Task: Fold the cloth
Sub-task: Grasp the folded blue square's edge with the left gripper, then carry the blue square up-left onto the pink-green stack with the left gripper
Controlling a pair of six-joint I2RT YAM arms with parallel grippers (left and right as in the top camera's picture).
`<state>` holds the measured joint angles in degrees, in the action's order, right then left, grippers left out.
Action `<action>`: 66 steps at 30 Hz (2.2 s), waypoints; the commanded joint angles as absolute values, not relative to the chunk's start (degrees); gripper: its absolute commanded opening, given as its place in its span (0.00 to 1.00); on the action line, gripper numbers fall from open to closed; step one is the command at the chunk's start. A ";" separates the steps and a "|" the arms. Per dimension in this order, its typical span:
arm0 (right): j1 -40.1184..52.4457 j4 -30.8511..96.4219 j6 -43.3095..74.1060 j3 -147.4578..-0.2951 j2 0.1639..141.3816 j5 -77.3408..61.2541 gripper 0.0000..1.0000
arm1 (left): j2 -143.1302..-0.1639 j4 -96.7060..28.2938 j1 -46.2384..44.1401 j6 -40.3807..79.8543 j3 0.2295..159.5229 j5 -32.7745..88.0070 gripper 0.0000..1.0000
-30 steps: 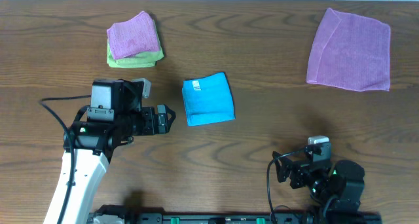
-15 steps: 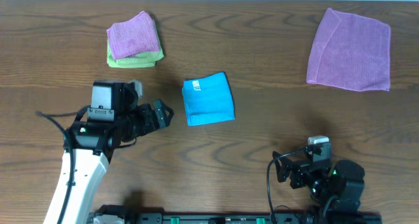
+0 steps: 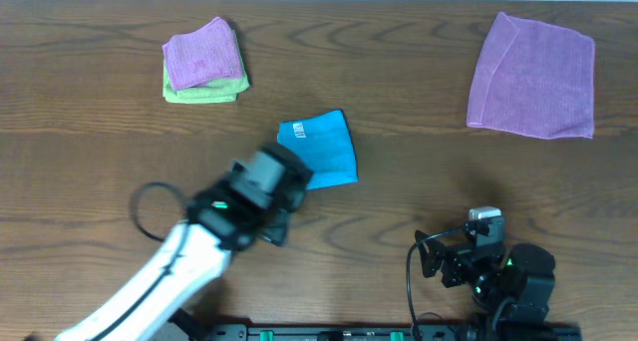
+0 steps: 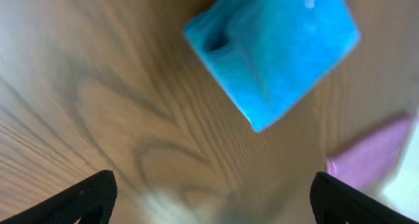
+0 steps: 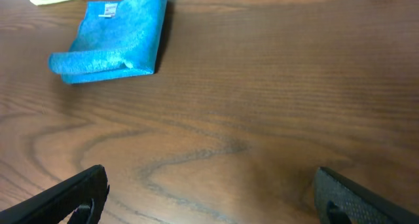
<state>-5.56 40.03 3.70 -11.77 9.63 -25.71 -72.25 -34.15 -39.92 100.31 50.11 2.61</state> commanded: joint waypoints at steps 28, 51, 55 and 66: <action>-6.07 40.05 4.23 -11.42 9.10 -25.87 0.99 | -101.78 -6.20 -45.41 119.46 49.95 -16.60 0.98; -6.07 40.05 4.23 -11.42 9.10 -25.87 0.99 | -105.93 1.45 -42.00 119.44 50.00 -17.82 0.06; -6.09 40.05 4.23 -11.42 9.10 -25.87 0.99 | -102.37 4.56 -41.82 119.39 50.02 -20.95 0.06; -6.07 40.05 4.23 -11.42 9.10 -25.89 0.99 | -83.42 5.56 -33.91 119.37 51.00 -24.05 0.06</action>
<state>-5.56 39.99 3.70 -11.70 9.61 -25.71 -86.32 5.26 -35.68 115.94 50.22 -22.59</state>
